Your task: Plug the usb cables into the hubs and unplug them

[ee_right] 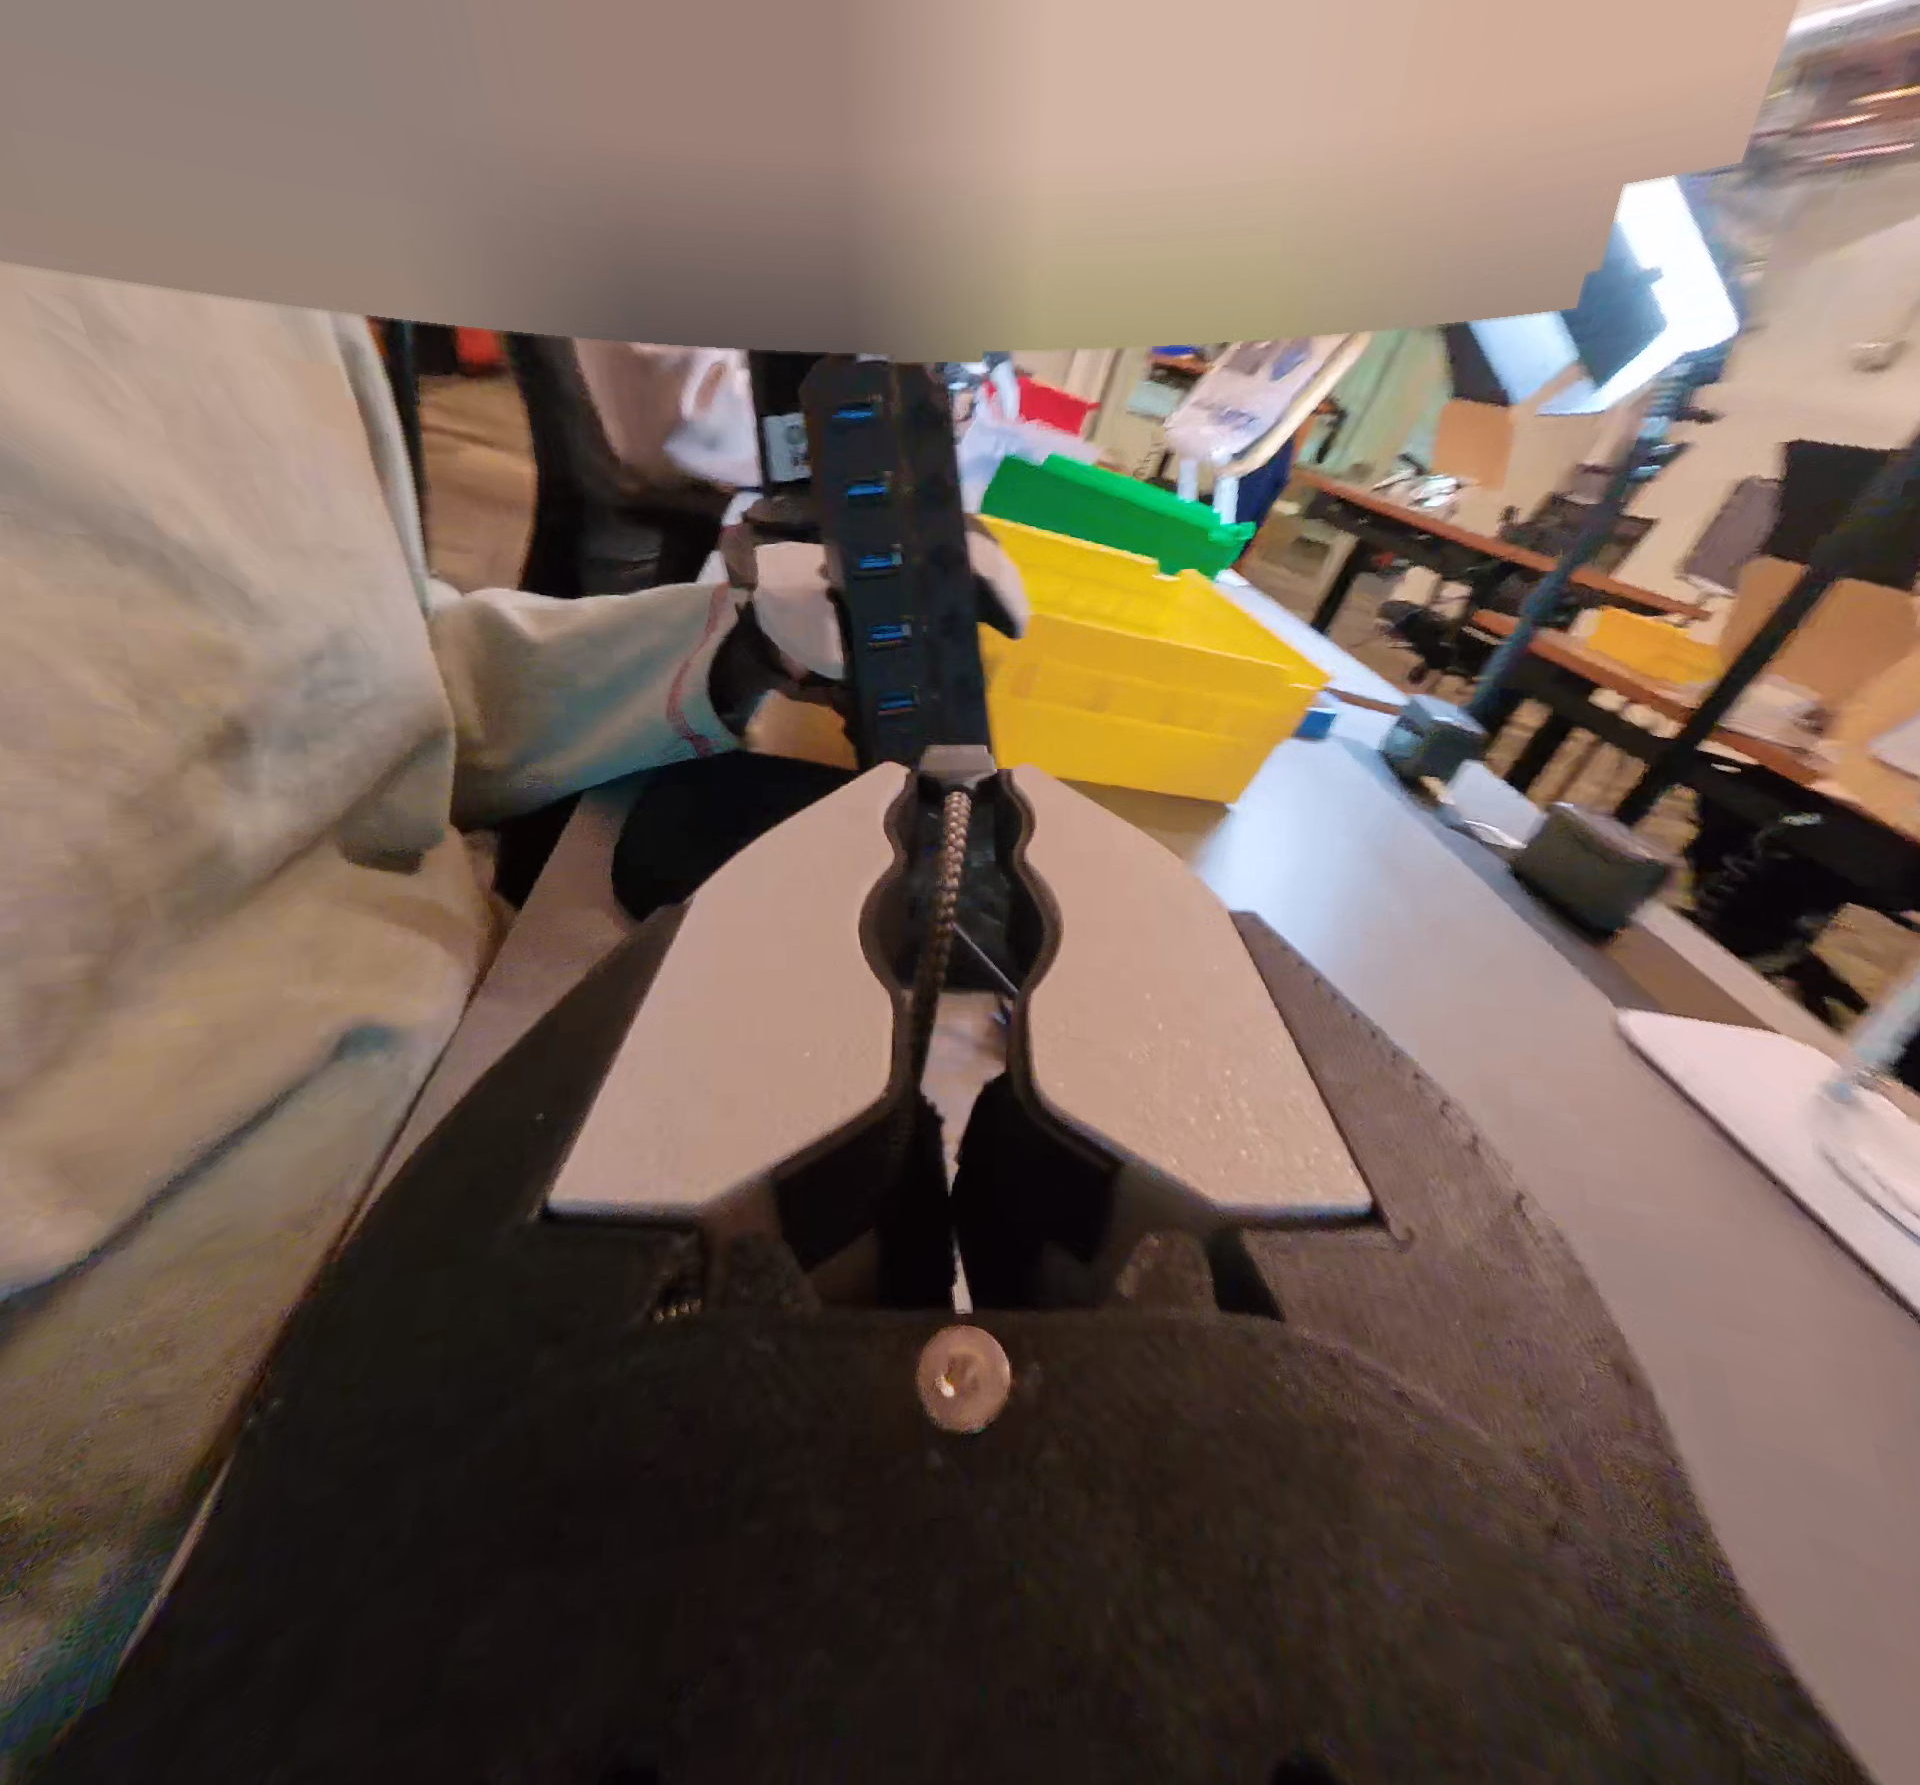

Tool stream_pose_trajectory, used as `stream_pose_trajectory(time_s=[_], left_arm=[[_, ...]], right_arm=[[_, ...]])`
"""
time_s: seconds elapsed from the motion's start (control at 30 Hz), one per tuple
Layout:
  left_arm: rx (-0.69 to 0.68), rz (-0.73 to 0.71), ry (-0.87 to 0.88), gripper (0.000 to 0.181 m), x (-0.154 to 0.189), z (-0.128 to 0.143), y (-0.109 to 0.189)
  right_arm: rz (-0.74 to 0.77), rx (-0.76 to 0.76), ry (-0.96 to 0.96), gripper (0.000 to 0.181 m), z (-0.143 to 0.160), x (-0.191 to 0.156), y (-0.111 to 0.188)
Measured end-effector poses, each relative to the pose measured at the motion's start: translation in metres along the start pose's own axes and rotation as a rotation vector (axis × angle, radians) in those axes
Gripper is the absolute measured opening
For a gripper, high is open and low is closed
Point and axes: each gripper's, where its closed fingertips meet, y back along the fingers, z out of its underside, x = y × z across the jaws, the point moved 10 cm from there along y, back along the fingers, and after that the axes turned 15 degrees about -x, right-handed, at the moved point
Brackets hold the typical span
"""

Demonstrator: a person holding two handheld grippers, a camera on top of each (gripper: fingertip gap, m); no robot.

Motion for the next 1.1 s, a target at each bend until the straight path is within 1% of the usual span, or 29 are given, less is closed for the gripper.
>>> stream_pose_trajectory(time_s=[0.07, 0.17, 0.23, 0.3, 0.43, 0.53, 0.6, 0.67, 0.73, 0.77, 0.87, 0.93, 1.0, 1.03, 1.07, 1.1], left_arm=[[0.008, -0.012, 0.001, 0.057, -0.001, -0.001, 0.005], [0.039, 0.003, 0.003, 0.058, 0.003, -0.004, -0.008], [0.031, 0.016, -0.008, 0.058, 0.006, -0.006, -0.017], [0.021, 0.029, -0.024, 0.058, 0.009, -0.007, -0.022], [-0.017, 0.04, -0.026, 0.058, 0.01, -0.003, -0.025], [-0.034, 0.042, -0.032, 0.058, 0.011, -0.002, -0.027], [-0.038, 0.043, -0.032, 0.058, 0.011, -0.002, -0.028], [-0.042, 0.041, -0.03, 0.058, 0.011, -0.001, -0.029], [-0.042, 0.04, -0.033, 0.058, 0.011, -0.001, -0.029], [-0.042, 0.04, -0.032, 0.058, 0.011, -0.001, -0.03], [-0.042, 0.038, -0.028, 0.058, 0.011, -0.001, -0.03], [-0.04, 0.037, -0.026, 0.058, 0.011, -0.001, -0.03], [-0.039, 0.037, -0.023, 0.058, 0.01, -0.001, -0.03], [-0.039, 0.037, -0.022, 0.058, 0.01, -0.001, -0.03], [-0.038, 0.036, -0.022, 0.058, 0.01, -0.001, -0.03], [-0.04, 0.034, -0.023, 0.058, 0.01, 0.0, -0.03]], right_arm=[[0.083, -0.013, 0.008, 0.013, -0.005, 0.003, 0.022], [0.228, -0.012, 0.053, 0.014, -0.026, 0.009, 0.047], [0.366, 0.013, 0.067, 0.014, -0.044, 0.017, 0.071], [0.544, 0.026, 0.062, 0.014, -0.066, 0.028, 0.104], [0.927, 0.03, 0.083, 0.014, -0.105, 0.043, 0.181], [1.128, 0.045, 0.105, 0.013, -0.122, 0.044, 0.228], [1.236, 0.016, 0.129, 0.013, -0.123, 0.045, 0.251], [1.309, -0.074, 0.146, 0.013, -0.112, 0.049, 0.264], [1.32, -0.154, 0.101, 0.014, -0.092, 0.056, 0.27], [1.303, -0.168, 0.074, 0.013, -0.08, 0.059, 0.27], [1.248, -0.126, 0.025, 0.014, -0.044, 0.064, 0.266], [1.258, -0.109, 0.007, 0.014, -0.018, 0.064, 0.266], [1.264, -0.084, -0.051, 0.013, 0.008, 0.065, 0.267], [1.262, -0.109, -0.105, 0.013, 0.022, 0.066, 0.267], [1.264, -0.176, -0.167, 0.013, 0.036, 0.067, 0.268], [1.278, -0.282, -0.228, 0.014, 0.05, 0.069, 0.269]])
